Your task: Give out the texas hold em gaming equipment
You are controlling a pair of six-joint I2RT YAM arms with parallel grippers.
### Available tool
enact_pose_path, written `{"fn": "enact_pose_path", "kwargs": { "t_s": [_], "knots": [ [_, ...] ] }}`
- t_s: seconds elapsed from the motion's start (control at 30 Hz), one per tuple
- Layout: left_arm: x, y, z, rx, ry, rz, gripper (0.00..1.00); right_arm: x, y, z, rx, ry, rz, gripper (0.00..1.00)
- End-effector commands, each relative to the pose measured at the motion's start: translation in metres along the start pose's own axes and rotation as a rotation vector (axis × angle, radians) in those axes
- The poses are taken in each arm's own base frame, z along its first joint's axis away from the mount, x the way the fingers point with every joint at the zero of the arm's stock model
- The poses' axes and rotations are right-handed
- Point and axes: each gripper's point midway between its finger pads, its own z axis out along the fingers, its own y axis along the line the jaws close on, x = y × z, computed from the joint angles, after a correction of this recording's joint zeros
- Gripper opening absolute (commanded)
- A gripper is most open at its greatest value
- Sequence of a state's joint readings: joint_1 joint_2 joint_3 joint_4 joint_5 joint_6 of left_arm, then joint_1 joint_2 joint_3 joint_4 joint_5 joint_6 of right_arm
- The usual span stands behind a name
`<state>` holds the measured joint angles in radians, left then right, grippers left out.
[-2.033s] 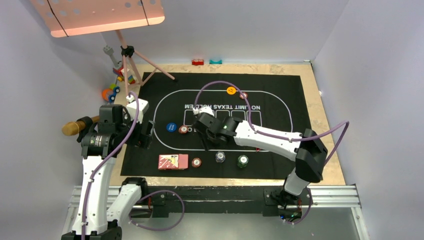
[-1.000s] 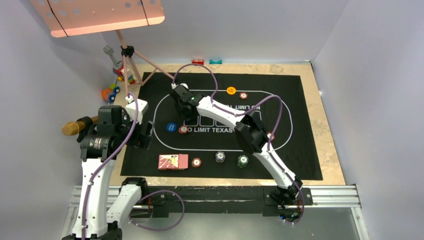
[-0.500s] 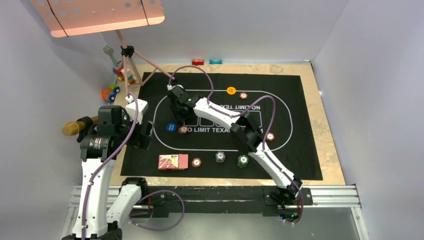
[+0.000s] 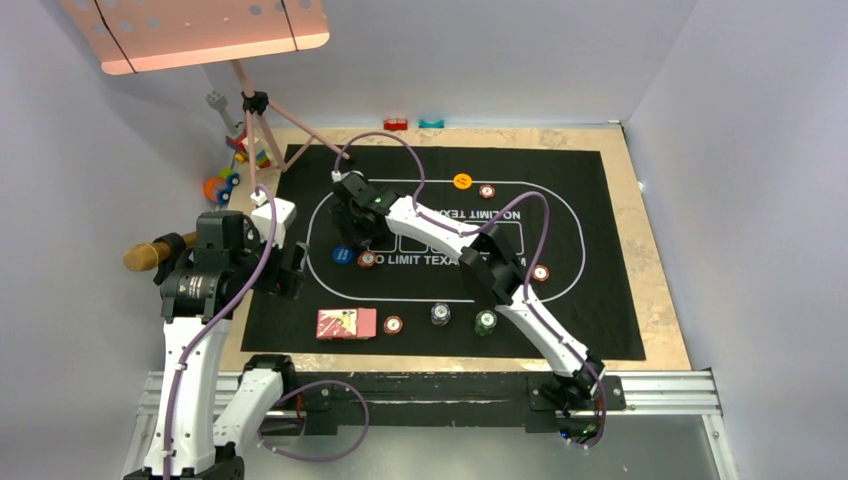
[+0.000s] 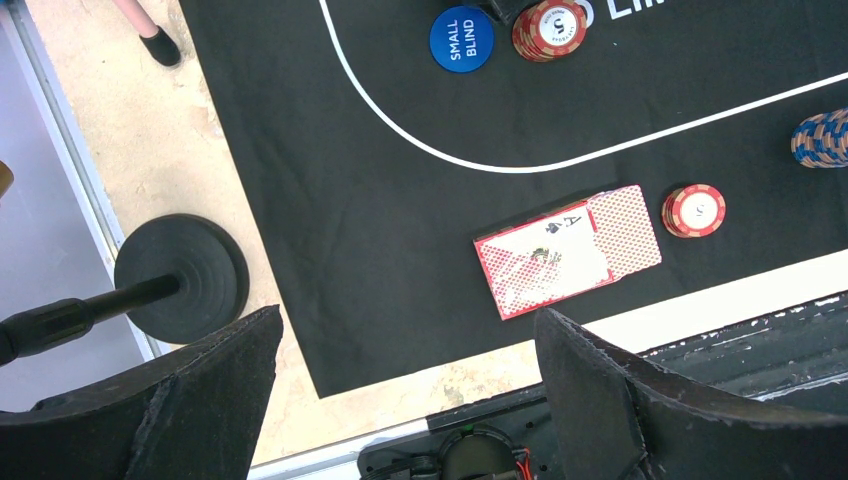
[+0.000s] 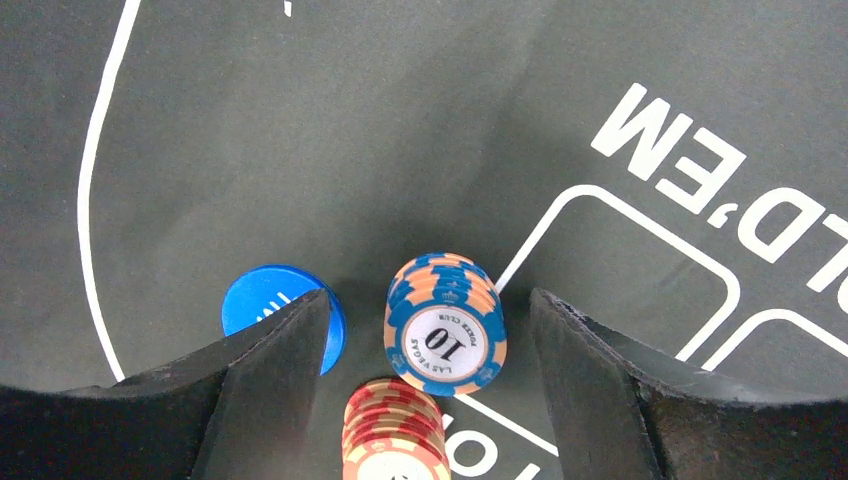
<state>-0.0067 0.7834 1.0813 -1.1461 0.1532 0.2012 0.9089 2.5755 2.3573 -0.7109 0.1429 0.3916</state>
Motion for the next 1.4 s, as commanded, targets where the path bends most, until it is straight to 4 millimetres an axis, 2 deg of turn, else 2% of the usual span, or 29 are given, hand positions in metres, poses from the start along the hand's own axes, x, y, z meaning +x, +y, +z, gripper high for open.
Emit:
{"fn": "enact_pose_path", "kwargs": {
  "t_s": [0.0,0.07,0.17,0.27,0.3,0.57,0.7,0.8,0.9,1.1,1.23,1.37],
  "knots": [
    [-0.005,-0.001,0.000,0.004,-0.027,-0.013,1.00,-0.071,0.001,-0.072,-0.011,-0.184,-0.001,0.77],
    [-0.005,0.000,0.000,0.001,-0.025,-0.012,1.00,-0.085,-0.005,-0.096,0.006,-0.227,-0.002,0.79],
    [-0.006,0.001,-0.001,-0.009,-0.029,-0.004,1.00,-0.093,-0.017,-0.132,0.044,-0.275,-0.001,0.91],
    [-0.008,0.002,-0.003,-0.013,-0.037,-0.004,1.00,-0.079,-0.030,-0.157,0.060,-0.281,0.001,0.95],
    [-0.009,0.002,-0.003,-0.011,-0.039,-0.005,1.00,-0.060,-0.037,-0.155,0.075,-0.245,-0.002,0.96],
    [-0.014,0.000,-0.006,-0.002,-0.062,-0.016,1.00,0.049,-0.073,-0.182,0.139,-0.097,0.052,0.98],
    [-0.012,-0.003,-0.003,0.012,-0.058,-0.025,1.00,0.095,-0.078,-0.194,0.145,-0.044,0.053,0.98],
    [-0.010,-0.003,0.001,0.008,-0.061,-0.031,1.00,0.122,-0.078,-0.199,0.158,-0.004,0.048,0.98],
    [-0.011,-0.002,-0.001,-0.001,-0.078,-0.029,1.00,0.140,-0.075,-0.203,0.162,0.017,0.042,0.98],
    [-0.011,-0.001,-0.003,-0.012,-0.086,-0.029,1.00,0.172,-0.061,-0.194,0.132,0.076,0.024,0.96],
    [-0.011,-0.001,-0.003,-0.012,-0.084,-0.032,1.00,0.187,-0.058,-0.187,0.150,0.104,0.005,0.89],
    [-0.011,-0.001,-0.002,-0.009,-0.082,-0.031,1.00,0.192,-0.060,-0.182,0.164,0.114,0.005,0.86]
  ]
}}
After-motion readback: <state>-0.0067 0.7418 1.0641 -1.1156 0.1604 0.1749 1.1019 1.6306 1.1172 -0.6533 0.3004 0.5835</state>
